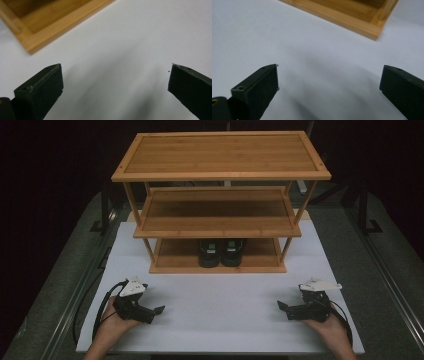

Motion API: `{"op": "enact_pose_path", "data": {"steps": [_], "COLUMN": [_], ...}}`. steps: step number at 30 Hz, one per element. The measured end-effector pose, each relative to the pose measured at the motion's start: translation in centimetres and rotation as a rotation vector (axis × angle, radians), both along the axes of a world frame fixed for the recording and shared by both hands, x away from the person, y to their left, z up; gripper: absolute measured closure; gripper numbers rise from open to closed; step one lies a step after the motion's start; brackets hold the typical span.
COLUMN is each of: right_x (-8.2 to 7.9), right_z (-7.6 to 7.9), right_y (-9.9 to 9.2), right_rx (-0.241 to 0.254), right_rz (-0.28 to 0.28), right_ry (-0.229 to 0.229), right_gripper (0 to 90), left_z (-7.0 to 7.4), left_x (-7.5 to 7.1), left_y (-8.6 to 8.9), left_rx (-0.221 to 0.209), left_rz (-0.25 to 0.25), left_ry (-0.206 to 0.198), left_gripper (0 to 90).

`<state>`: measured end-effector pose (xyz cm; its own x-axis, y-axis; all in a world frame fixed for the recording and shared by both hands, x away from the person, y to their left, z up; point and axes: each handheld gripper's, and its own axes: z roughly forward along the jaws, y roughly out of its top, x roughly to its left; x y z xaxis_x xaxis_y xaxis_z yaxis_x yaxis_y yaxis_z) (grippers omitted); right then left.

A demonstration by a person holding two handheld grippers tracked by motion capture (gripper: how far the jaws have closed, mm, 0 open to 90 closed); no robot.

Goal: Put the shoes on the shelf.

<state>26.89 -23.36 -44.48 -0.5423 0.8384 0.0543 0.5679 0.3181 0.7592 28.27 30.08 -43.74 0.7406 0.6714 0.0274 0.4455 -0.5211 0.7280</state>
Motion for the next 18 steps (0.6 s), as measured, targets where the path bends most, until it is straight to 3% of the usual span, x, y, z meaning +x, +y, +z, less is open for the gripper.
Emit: {"op": "enact_pose_path", "data": {"steps": [8, 18], "right_x": [-1.6, -1.6], "right_z": [-1.1, -1.4], "right_y": [-1.1, -1.6], "right_rx": [-0.107, -0.080], "right_rz": [-0.021, -0.026], "right_ry": [0.031, 0.055], "right_gripper": [1.6, 1.5], "left_z": [-1.1, -1.5], "left_x": [-1.8, -1.9], "left_y": [2.0, 2.6], "left_rx": [0.038, 0.027], "left_rz": [0.026, 0.028], "left_ry": [0.013, 0.044], "left_gripper": [0.0, 0.0]}}
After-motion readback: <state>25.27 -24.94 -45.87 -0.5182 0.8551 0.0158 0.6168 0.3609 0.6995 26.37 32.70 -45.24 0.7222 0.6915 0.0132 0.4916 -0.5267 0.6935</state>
